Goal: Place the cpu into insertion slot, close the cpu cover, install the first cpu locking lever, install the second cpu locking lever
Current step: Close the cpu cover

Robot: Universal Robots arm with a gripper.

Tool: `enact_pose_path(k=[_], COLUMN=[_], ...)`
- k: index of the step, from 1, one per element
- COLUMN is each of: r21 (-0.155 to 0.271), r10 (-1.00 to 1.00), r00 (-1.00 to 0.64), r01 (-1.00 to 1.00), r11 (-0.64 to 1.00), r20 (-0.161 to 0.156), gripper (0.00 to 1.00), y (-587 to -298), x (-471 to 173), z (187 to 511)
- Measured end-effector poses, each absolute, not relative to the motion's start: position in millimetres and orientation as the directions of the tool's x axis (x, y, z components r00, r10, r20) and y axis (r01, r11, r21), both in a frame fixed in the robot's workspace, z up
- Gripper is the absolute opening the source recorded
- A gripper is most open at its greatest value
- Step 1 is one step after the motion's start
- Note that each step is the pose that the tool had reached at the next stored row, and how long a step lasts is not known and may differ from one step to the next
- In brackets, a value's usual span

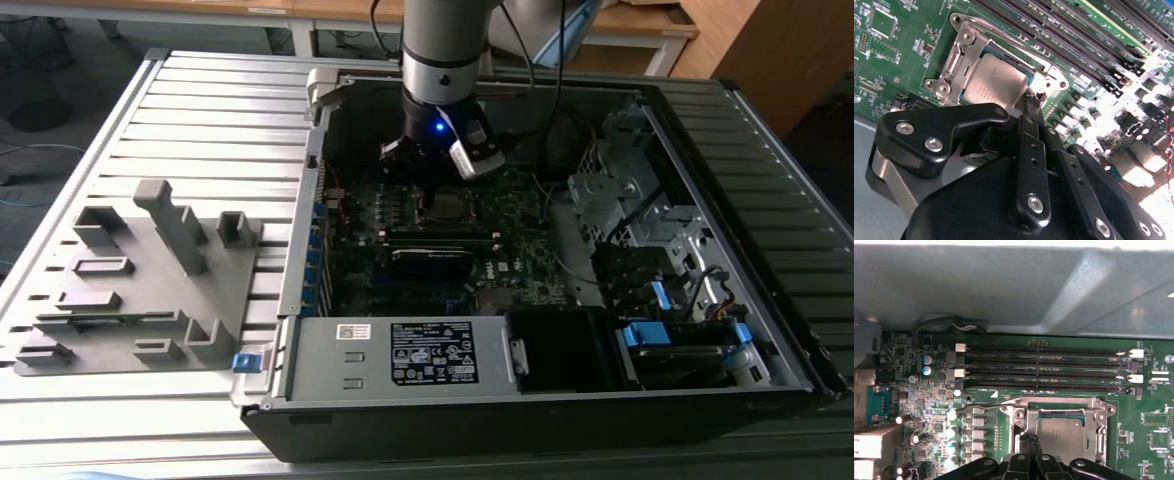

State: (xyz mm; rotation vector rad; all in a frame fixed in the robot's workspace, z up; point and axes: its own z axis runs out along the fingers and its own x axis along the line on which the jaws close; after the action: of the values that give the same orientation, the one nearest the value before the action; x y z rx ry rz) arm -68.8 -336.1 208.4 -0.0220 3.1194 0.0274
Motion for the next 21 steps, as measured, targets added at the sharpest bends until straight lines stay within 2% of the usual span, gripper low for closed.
enact_pose_path(k=[21], r21=[0.017], r10=[-0.012], r00=[-1.000], r01=[-0.012], r11=[1.000], r20=[-0.022], gripper=[0.11], y=[-336.1], x=[-71.4], z=[202.0])
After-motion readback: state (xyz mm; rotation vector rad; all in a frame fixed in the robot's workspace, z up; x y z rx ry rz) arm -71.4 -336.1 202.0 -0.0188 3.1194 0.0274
